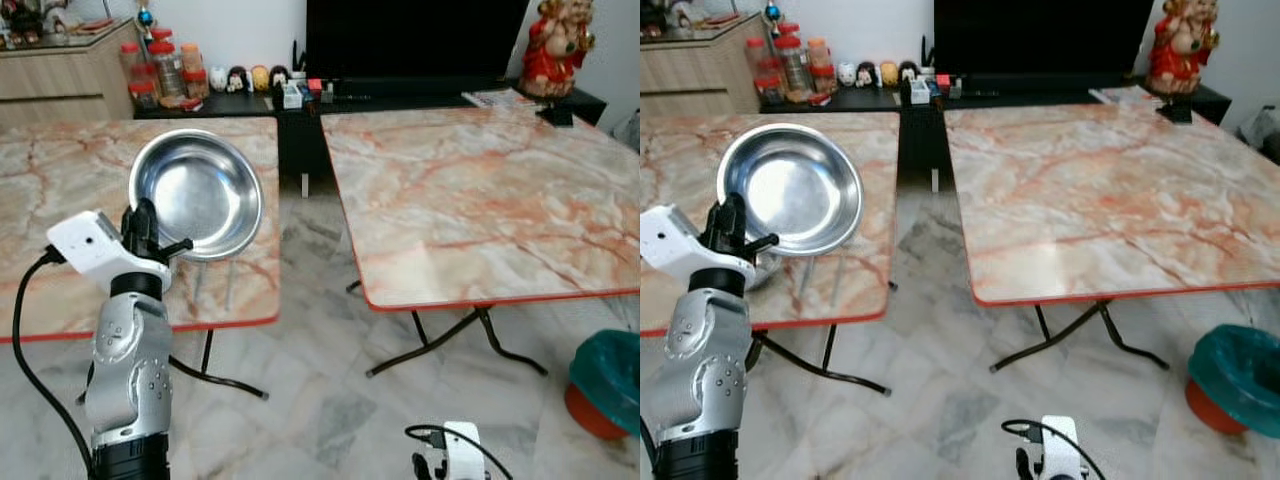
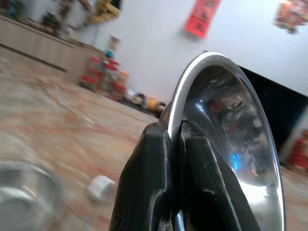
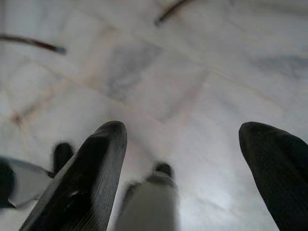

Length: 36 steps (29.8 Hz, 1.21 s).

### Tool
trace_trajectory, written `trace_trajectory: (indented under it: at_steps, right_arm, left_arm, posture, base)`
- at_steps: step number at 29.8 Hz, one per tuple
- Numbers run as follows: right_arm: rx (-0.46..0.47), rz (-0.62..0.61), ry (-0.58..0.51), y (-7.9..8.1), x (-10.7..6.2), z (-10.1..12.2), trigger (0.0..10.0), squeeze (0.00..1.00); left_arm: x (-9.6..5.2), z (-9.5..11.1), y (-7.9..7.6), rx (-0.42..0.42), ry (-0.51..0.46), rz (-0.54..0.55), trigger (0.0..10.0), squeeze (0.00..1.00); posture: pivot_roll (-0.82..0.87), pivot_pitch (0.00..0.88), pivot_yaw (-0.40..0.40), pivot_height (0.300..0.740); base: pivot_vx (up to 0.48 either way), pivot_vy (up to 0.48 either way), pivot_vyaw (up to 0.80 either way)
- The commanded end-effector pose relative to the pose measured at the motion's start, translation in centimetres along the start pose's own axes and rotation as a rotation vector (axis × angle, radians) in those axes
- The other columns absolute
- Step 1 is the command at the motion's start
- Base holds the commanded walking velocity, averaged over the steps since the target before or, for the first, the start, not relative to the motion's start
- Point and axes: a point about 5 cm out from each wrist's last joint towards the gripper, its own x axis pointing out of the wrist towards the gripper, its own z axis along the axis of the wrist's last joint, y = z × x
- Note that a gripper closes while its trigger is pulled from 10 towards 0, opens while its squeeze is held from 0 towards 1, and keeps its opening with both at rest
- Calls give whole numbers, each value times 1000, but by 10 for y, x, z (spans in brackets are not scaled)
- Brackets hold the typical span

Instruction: Setting the table

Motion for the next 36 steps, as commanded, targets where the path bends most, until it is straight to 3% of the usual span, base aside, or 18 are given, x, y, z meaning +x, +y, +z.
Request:
trace_trajectory:
  at_steps: [1, 16, 26, 36]
  right_arm:
    - [14, -4, -21, 0, 1, 7, 10000, 0]
    - [19, -1, -21, 2, 2, 7, 10000, 0]
    - [19, 20, -41, 3, 2, 12, 10000, 0]
    - [48, 12, -33, 4, 3, 11, 10000, 0]
  left_arm:
    - [4, 8, -5, 13, -26, -25, 10000, 0]
    - [4, 6, -8, 27, -14, -46, 10000, 0]
    - [2, 1, -15, 9, 8, -88, 10000, 0]
    - [3, 1, -17, 26, 11, -102, 10000, 0]
  posture:
    - [142, 0, 17, 740]
    - [141, 0, 19, 740]
    - [144, 0, 14, 740]
    - [142, 0, 19, 740]
  base:
    - [0, -382, 0]
    - [0, -366, 0]
    - [0, 0, 0]
    - [421, 0, 0]
